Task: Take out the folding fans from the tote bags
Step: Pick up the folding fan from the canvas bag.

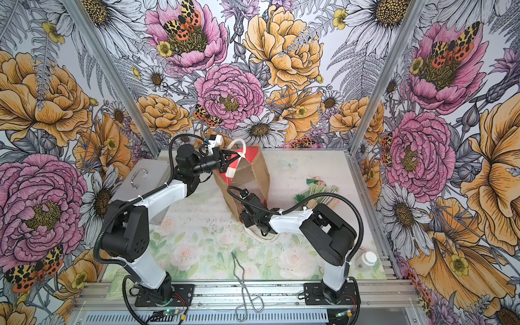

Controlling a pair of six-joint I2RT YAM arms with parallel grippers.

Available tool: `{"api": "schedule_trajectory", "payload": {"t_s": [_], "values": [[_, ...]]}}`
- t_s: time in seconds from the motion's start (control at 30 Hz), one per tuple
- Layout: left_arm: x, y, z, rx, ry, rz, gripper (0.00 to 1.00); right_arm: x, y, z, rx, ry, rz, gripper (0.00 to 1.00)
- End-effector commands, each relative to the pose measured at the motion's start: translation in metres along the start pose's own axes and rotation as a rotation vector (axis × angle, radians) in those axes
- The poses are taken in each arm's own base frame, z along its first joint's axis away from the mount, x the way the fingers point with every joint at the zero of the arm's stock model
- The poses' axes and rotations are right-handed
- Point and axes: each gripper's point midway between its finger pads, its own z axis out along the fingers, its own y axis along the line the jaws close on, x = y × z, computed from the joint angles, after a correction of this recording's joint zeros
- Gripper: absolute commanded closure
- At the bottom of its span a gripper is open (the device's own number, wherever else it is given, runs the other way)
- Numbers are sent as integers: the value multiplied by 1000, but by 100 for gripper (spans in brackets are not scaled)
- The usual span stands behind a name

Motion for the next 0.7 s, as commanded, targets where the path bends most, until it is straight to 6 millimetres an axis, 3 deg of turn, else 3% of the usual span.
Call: {"api": "schedule_trajectory", "payload": {"t_s": [0.0,0.17,0.4,0.67], "values": [[-1,-41,-7,66,-15,113,100,1,12,-8,-56,-7,2,78],[1,-40,-9,66,-12,115,100,-16,17,-21,-95,-77,16,81],[-4,-32,-16,65,-35,101,100,-38,6,-46,-64,-188,31,88],[-4,-32,-18,66,-39,99,100,-45,-2,-56,-63,-209,46,92]]}}
